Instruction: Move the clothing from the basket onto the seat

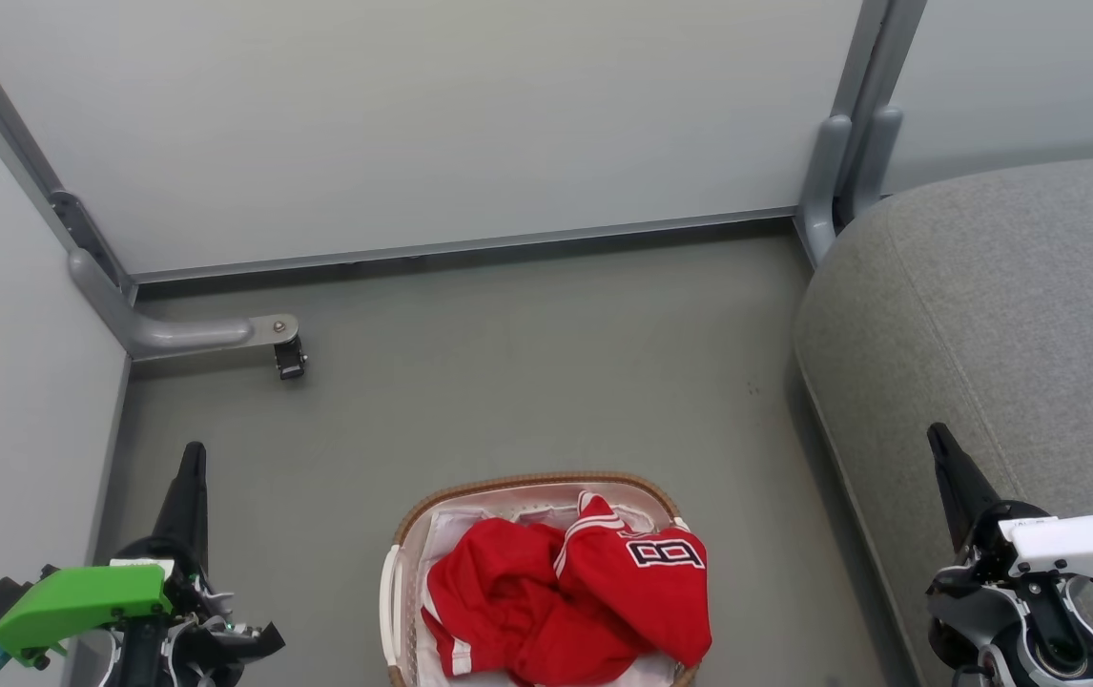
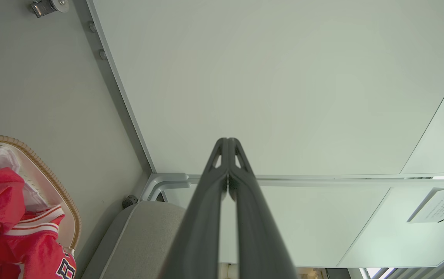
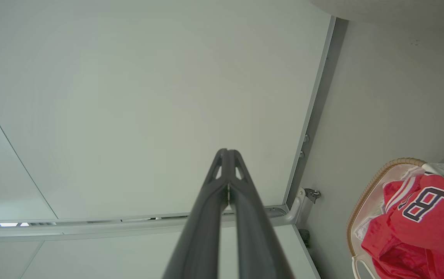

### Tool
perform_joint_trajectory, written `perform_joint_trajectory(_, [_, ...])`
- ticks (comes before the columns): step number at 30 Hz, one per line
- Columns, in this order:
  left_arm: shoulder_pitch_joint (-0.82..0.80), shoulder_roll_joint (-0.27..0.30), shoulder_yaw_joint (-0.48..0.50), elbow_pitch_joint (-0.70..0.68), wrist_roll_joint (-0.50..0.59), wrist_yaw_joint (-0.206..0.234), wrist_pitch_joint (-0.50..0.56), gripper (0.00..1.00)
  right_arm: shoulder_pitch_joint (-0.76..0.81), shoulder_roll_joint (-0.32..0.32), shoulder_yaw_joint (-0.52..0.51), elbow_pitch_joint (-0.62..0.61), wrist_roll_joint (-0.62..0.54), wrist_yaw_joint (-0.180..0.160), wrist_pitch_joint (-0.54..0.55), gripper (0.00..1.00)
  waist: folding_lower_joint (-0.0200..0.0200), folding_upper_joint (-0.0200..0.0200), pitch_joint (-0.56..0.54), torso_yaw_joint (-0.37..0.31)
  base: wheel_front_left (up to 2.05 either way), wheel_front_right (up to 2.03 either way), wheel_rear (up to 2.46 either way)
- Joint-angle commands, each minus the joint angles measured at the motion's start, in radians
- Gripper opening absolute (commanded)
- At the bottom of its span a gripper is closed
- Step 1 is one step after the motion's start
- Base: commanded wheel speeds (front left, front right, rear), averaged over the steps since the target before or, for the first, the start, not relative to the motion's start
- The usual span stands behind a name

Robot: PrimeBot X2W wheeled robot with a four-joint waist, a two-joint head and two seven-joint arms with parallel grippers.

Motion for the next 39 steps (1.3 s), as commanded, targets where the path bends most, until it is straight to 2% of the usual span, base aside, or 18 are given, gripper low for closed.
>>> perform_joint_trajectory(1, [-0.009,0.007,0.002,-0.002,-0.003,-0.004,0.003,0.00,0.010,-0.003,-0.002,-0.003,-0.002,0.000,0.003,0.00,-0.0001,0.0000,0.000,0.000,0.00,0.00,0.00])
perform_joint_trajectory(14, [-0.009,0.007,0.002,-0.002,-0.003,-0.004,0.003,0.00,0.010,-0.003,-0.002,-0.003,-0.002,0.000,0.003,0.00,-0.0001,0.0000,0.000,0.000,0.00,0.00,0.00])
perform_joint_trajectory(15, [0.000,0.000,0.000,0.000,0.000,0.000,0.000,1.00,0.000,0.000,0.000,0.000,0.000,0.000,0.001,1.00,0.0000,0.0000,0.000,0.000,0.00,0.00,0.00])
perform_joint_trajectory(24, [0.007,-0.001,-0.009,0.035,0.040,0.000,-0.030,1.00,-0.002,-0.003,0.015,0.018,-0.023,0.000,-0.018,1.00,0.0000,0.0000,0.001,0.001,0.00,0.00,0.00])
perform_joint_trajectory(30, [0.001,0.003,-0.009,0.045,0.166,0.000,-0.059,1.00,-0.017,-0.036,0.063,0.029,-0.093,0.000,-0.057,1.00,0.0000,0.0000,0.002,0.002,0.00,0.00,0.00])
perform_joint_trajectory(39, [0.005,0.005,-0.026,0.049,0.394,0.000,-0.100,1.00,-0.033,-0.053,0.077,0.035,-0.277,0.000,-0.098,1.00,0.0000,0.0000,0.005,0.003,0.00,0.00,0.00])
